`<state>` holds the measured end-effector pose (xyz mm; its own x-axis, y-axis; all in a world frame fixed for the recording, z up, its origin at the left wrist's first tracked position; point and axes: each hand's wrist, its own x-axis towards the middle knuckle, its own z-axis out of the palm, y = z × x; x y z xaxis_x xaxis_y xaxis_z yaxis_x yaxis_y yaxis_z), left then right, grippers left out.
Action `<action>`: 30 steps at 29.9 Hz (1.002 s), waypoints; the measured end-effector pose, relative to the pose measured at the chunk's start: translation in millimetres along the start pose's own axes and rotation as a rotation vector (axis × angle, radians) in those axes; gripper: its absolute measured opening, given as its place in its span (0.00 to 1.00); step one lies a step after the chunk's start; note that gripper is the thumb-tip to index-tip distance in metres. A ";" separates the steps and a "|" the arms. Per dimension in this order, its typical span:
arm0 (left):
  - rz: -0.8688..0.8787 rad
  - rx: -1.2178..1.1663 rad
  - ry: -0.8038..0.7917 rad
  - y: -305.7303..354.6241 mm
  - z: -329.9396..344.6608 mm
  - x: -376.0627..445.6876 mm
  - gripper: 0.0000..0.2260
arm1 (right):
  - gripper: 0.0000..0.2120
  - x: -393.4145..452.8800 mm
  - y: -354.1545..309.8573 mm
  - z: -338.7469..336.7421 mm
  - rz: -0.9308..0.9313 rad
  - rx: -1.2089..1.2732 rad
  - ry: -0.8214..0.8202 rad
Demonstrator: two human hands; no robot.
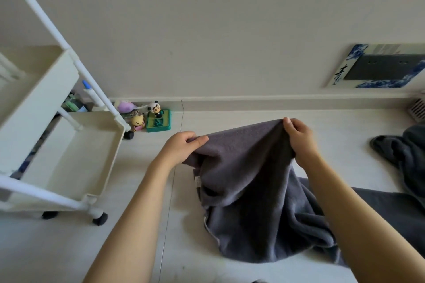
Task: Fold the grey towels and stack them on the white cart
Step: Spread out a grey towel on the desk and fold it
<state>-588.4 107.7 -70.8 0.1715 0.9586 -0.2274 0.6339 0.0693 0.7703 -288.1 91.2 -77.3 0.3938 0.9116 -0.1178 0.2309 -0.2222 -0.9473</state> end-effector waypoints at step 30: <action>-0.087 0.392 0.247 -26.4 17.9 79.8 0.09 | 0.13 51.7 34.0 54.7 0.058 -0.876 -0.065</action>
<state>-578.0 177.5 -120.0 -0.0495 0.9941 -0.0964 0.8830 0.0887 0.4609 -308.5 149.7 -131.9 0.3809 0.9025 -0.2010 0.8221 -0.4300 -0.3733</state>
